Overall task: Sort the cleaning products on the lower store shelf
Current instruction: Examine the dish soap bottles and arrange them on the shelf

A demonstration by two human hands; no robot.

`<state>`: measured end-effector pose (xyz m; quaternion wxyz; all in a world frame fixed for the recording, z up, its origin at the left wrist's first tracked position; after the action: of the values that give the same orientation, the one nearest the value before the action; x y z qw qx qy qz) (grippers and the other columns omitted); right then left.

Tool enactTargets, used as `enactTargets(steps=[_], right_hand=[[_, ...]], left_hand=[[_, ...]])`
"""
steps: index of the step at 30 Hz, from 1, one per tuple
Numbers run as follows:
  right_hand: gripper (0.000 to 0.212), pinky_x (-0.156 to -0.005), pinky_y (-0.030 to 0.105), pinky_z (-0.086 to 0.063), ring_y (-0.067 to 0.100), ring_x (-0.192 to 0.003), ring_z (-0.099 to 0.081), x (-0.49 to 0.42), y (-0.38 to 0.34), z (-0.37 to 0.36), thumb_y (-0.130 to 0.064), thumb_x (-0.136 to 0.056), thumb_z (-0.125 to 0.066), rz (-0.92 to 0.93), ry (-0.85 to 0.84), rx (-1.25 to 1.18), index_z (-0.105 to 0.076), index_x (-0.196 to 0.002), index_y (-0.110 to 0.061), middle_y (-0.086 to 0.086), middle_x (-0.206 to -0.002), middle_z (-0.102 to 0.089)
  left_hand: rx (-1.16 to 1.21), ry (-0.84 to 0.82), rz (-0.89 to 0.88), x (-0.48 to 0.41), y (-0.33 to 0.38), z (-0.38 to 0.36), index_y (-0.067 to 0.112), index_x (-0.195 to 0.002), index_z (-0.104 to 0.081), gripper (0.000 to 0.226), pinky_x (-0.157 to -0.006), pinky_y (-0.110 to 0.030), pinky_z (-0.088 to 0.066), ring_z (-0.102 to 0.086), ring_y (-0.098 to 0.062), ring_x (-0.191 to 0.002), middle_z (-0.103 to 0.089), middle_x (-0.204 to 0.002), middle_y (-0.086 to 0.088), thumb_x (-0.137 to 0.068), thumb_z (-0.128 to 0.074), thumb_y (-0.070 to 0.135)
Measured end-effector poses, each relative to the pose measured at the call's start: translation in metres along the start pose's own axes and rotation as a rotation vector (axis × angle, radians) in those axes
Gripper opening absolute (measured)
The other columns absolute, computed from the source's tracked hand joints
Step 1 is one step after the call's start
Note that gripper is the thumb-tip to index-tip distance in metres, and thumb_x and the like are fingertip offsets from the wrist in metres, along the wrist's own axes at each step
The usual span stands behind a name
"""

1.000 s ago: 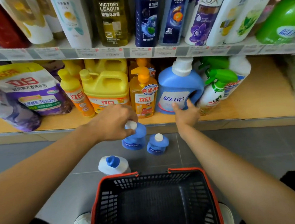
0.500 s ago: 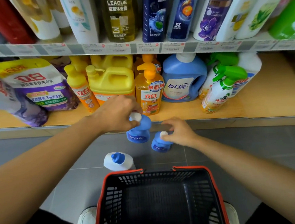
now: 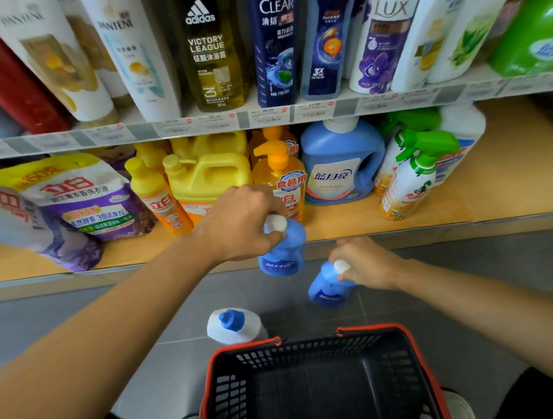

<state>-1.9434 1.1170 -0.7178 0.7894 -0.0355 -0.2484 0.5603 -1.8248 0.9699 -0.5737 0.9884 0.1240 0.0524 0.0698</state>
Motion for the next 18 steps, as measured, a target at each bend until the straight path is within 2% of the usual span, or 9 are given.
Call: enactTargets(steps=[3,5,7,10,12,14,18], right_hand=[[0.026,-0.076,0.030,-0.039,0.022,-0.097,-0.058,0.023,0.006,0.055,-0.022,-0.080,-0.078,-0.002,0.067,-0.032,-0.074,-0.105,-0.018,-0.006,-0.096,-0.056],[0.024,-0.081,0.035,-0.045,0.022,-0.094,-0.058,0.037,0.014,0.095,-0.022,-0.078,-0.080,-0.019,0.145,-0.038,-0.074,-0.101,-0.016,-0.003,-0.097,-0.061],[0.023,-0.078,0.041,-0.047,0.025,-0.088,-0.058,0.049,0.023,0.130,-0.020,-0.076,-0.081,-0.045,0.243,-0.045,-0.075,-0.098,-0.015,0.003,-0.092,-0.062],[0.026,-0.071,0.036,-0.041,0.023,-0.081,-0.054,0.054,0.034,0.164,-0.013,-0.074,-0.084,-0.050,0.414,-0.077,-0.076,-0.099,-0.013,-0.002,-0.084,-0.057],[0.025,-0.075,0.037,-0.042,0.024,-0.086,-0.053,0.046,0.041,0.169,-0.011,-0.076,-0.083,-0.059,0.462,-0.066,-0.076,-0.100,-0.011,0.001,-0.088,-0.057],[0.025,-0.083,0.043,-0.045,0.031,-0.097,-0.057,0.031,0.049,0.162,-0.010,-0.080,-0.079,-0.090,0.440,-0.038,-0.075,-0.104,-0.010,0.009,-0.099,-0.061],[0.035,-0.091,0.044,-0.045,0.037,-0.109,-0.057,0.008,0.062,0.153,-0.009,-0.083,-0.076,-0.138,0.457,-0.028,-0.072,-0.117,-0.009,0.015,-0.110,-0.064]], left_hand=[[0.015,-0.002,-0.023,-0.010,0.009,-0.004,0.023,-0.099,-0.073,0.020,-0.067,-0.035,-0.049,-0.060,-0.019,-0.085,-0.068,-0.095,0.002,-0.081,-0.071,0.033],[0.017,-0.013,-0.032,-0.017,0.013,-0.007,0.024,-0.102,-0.073,0.022,-0.069,-0.035,-0.050,-0.061,-0.018,-0.087,-0.070,-0.098,0.003,-0.082,-0.071,0.034],[0.017,-0.030,-0.030,-0.024,0.016,-0.011,0.024,-0.105,-0.073,0.025,-0.073,-0.038,-0.052,-0.063,-0.018,-0.091,-0.071,-0.101,0.003,-0.083,-0.071,0.035],[0.026,-0.019,-0.012,-0.035,0.020,-0.014,0.025,-0.101,-0.074,0.022,-0.072,-0.039,-0.051,-0.064,-0.021,-0.088,-0.071,-0.097,0.004,-0.081,-0.070,0.035],[0.031,0.012,0.007,-0.042,0.022,-0.013,0.026,-0.096,-0.073,0.018,-0.067,-0.039,-0.051,-0.063,-0.023,-0.084,-0.069,-0.093,0.003,-0.080,-0.071,0.033],[0.039,0.041,0.030,-0.049,0.026,-0.012,0.026,-0.095,-0.073,0.018,-0.065,-0.039,-0.052,-0.064,-0.024,-0.081,-0.068,-0.092,0.002,-0.078,-0.071,0.032],[0.035,0.090,0.058,-0.064,0.031,-0.008,0.023,-0.099,-0.074,0.021,-0.067,-0.041,-0.052,-0.064,-0.026,-0.083,-0.067,-0.093,0.000,-0.079,-0.073,0.032]])
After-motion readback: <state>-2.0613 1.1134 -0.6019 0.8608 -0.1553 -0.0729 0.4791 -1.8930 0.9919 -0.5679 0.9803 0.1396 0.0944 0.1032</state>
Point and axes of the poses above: each hand's wrist, its own x-axis away from the middle knuckle, its own z-axis out of the back of the hand, y = z × x, the point moved 7 cm from there along -x, towards the middle knuckle
